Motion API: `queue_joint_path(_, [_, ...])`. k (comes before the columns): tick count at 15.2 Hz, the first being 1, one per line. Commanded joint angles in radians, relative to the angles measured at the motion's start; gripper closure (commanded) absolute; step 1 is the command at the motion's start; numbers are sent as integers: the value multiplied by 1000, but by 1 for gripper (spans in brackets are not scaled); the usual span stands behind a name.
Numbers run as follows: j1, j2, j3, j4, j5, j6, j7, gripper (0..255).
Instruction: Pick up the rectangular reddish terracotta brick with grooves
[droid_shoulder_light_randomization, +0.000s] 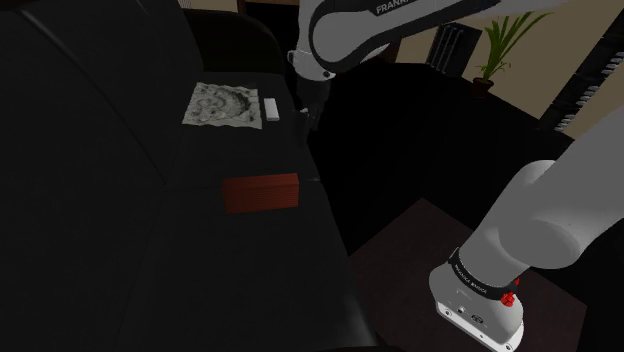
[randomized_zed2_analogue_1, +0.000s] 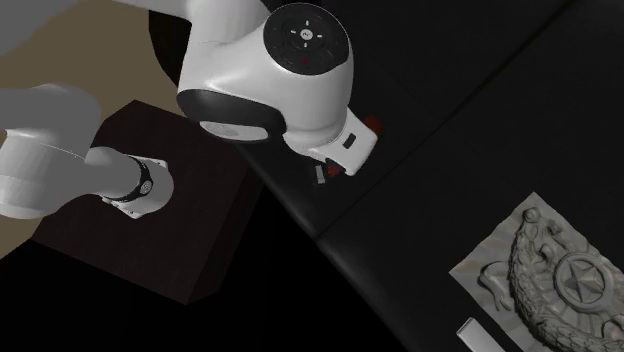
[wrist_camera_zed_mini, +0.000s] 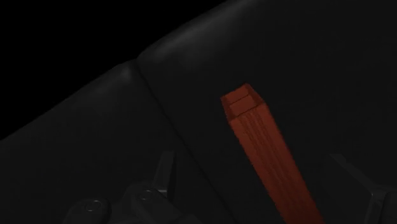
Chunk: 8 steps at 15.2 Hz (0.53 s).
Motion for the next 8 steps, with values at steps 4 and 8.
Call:
queue_joint_path(4, [34,172,37,79,-36,80,-67,0])
queue_joint_path(8, [66,301,67,147,-78,128,-108,0])
